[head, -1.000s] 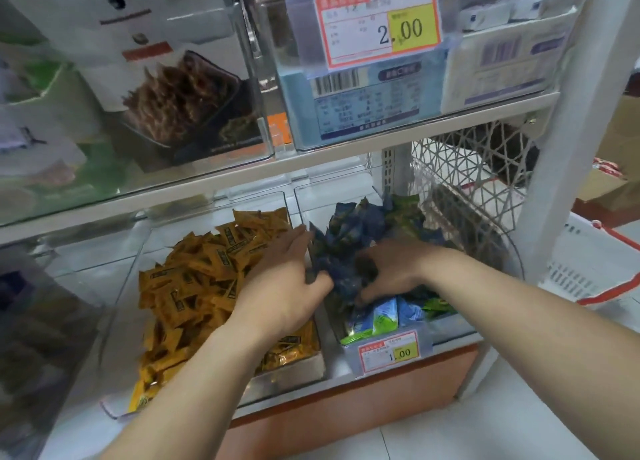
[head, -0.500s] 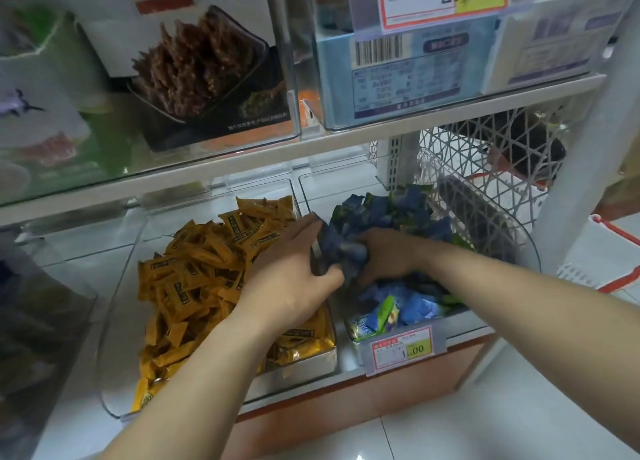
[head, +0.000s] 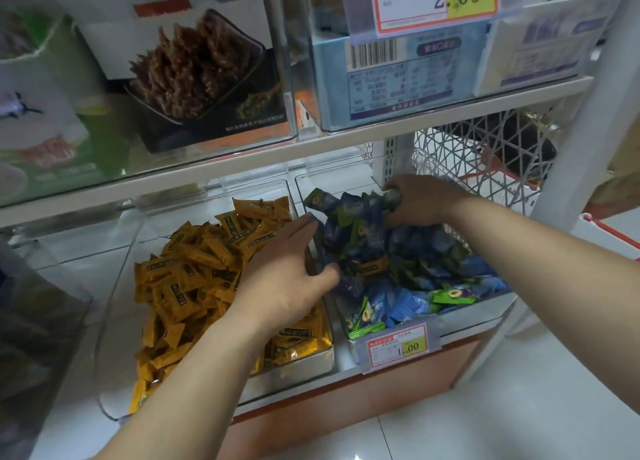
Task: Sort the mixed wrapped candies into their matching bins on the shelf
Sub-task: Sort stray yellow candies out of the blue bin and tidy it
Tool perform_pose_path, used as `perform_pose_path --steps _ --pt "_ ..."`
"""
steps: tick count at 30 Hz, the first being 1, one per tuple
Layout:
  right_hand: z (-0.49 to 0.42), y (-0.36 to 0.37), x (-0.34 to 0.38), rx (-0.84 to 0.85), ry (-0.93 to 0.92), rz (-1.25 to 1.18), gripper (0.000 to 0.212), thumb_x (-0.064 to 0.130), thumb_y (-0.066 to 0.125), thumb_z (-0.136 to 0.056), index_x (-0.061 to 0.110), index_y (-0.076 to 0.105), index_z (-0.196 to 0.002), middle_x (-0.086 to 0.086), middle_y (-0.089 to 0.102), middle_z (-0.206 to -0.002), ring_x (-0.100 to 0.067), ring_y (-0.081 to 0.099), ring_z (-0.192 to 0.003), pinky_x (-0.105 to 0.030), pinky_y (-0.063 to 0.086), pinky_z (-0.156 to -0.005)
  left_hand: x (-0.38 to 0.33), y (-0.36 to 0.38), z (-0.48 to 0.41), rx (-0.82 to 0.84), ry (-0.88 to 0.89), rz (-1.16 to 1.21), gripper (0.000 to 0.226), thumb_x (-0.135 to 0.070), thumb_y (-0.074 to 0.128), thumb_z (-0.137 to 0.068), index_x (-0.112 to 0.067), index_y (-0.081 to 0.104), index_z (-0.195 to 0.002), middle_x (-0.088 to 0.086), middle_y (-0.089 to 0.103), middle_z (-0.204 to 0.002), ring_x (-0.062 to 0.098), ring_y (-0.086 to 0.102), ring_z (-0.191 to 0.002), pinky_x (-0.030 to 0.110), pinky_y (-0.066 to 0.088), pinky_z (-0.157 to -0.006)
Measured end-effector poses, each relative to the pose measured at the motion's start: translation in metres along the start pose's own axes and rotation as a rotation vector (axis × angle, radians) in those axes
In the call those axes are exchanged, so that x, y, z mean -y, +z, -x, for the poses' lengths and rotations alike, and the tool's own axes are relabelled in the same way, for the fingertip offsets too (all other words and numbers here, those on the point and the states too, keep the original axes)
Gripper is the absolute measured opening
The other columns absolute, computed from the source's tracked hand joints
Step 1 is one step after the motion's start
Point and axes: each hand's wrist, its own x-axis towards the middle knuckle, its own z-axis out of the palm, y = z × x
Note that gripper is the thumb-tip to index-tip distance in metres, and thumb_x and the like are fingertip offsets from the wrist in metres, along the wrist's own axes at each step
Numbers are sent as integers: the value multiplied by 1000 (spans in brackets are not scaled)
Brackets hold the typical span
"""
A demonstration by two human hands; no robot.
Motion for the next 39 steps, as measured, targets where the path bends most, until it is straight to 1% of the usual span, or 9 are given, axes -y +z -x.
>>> perform_pose_path --steps 4,6,8,11,17,24,29,34,39 --pt "27 12 26 -235 -288 104 28 37 70 -81 33 61 -107 7 60 -105 -26 61 -105 -33 49 -78 -1 -1 0 -1 -1 -15 81 -64 48 -75 -33 37 -149 -20 26 -158 6 29 -141 15 21 -102" --pt "38 26 35 -86 -404 50 6 30 67 -85 29 65 -91 14 60 -84 -16 63 -87 -28 47 -66 -1 -1 0 1 -2 -22 79 -62 50 -78 -32 37 -149 -19 26 -158 7 29 -142 16 22 -103" --pt "38 43 38 66 -396 203 10 34 62 -90 26 64 -83 8 60 -76 -18 62 -77 -31 46 -60 -1 -1 1 -1 -1 -23 75 -58 55 -83 -31 36 -150 -18 24 -159 7 28 -143 16 21 -105" --pt "28 63 33 -11 -334 481 32 42 57 -92 24 48 -68 4 52 -67 -24 59 -72 -29 39 -57 -1 0 1 2 3 -21 72 -54 57 -87 -30 35 -151 -18 22 -160 7 27 -144 16 21 -105" --pt "27 66 37 22 -273 422 14 33 62 -88 21 67 -86 0 62 -76 -25 67 -84 -32 49 -64 0 -1 1 12 6 -8 73 -55 56 -88 -29 33 -152 -16 21 -161 9 26 -144 21 26 -108" --pt "81 20 43 -148 -253 -621 23 11 84 -75 23 73 -92 6 75 -88 -13 71 -79 -19 52 -68 -12 -10 5 -129 133 14 63 -55 60 -88 -37 40 -145 -9 48 -145 11 41 -133 26 37 -106" --pt "111 13 53 -178 -313 -883 19 11 82 -80 22 76 -94 5 77 -90 -12 72 -88 -20 54 -80 -30 -23 10 -243 208 262 31 -47 66 -88 -36 66 -116 -24 65 -100 -2 61 -94 10 46 -78" --pt "122 4 10 -427 -129 -607 16 32 77 -84 32 72 -99 19 72 -97 2 67 -89 -16 48 -76 8 -39 16 -305 -51 114 21 -44 68 -88 -38 65 -108 -20 59 -97 5 58 -86 25 45 -69" --pt "129 11 -29 -321 -52 -210 44 36 71 -86 19 65 -126 1 69 -121 -11 61 -96 -20 38 -78 24 -52 21 -239 -269 -117 37 -39 65 -89 -22 64 -122 5 63 -121 28 63 -100 37 53 -81"
